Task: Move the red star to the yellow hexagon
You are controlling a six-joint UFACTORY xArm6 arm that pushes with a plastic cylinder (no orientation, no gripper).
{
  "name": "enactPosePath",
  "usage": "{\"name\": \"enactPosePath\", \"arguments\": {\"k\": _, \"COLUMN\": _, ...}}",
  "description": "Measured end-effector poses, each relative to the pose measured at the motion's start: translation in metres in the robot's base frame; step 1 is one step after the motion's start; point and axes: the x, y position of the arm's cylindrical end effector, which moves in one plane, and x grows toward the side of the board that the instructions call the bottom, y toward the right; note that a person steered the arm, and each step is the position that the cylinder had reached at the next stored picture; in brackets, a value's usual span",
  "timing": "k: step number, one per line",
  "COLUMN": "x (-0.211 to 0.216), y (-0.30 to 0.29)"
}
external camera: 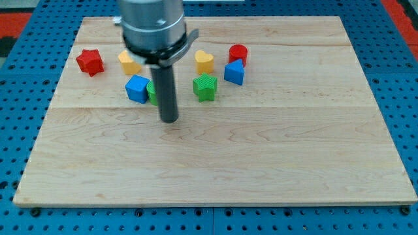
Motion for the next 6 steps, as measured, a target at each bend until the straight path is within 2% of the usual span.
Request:
{"name": "enactPosePath", "arguments": {"k": 1, "x": -0.023, "y": -0.088}}
{"name": "enactPosePath", "arguments": {"k": 3, "x": -0.123, "y": -0.165}}
{"name": "enactPosePath", "arguments": {"k": 4, "x": -0.144, "y": -0.122}}
{"name": "enactPosePath", "arguments": {"k": 5, "x": -0.17, "y": -0.125}}
{"name": "enactPosePath", "arguments": {"k": 6, "x": -0.156, "y": -0.096}}
